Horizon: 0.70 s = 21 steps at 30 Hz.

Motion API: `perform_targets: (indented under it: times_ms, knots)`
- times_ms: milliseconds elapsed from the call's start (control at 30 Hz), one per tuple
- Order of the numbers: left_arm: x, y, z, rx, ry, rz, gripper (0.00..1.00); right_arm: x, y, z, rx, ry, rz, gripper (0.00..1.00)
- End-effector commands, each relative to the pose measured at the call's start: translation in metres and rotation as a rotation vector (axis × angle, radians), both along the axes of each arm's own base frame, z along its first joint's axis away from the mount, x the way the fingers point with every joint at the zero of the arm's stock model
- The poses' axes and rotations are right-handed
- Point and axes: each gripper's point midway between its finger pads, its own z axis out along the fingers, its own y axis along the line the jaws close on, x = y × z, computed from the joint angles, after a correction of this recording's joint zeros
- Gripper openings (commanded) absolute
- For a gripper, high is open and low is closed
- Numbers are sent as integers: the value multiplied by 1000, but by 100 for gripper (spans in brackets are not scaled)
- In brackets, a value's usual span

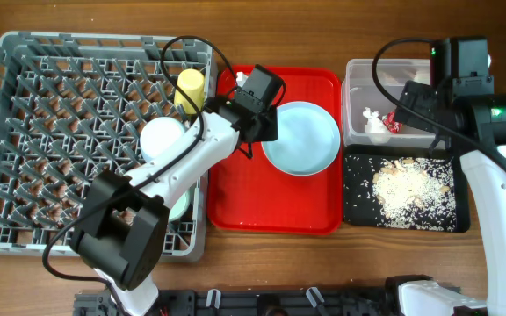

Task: Sort waste into correct bins and load items into the dishwasher rack
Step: 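Grasp the light-blue plate edge with the left gripper, then lift the light-blue plate and carry it to the rack's back-left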

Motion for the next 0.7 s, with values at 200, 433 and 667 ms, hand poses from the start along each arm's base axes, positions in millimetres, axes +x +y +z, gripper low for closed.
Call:
perform_targets:
  times_ms: [200,433,667]
  knots:
    - [-13,-21,-27,4,53,-40,39,1,0,4,8,-16,0,100]
    - [-20,-33,-40,27,53,-70,40,1,0,4,8,-16,-1,100]
    - [-7,-8,-55,151,22,-9,40,1,0,4,8,-16,0,100]
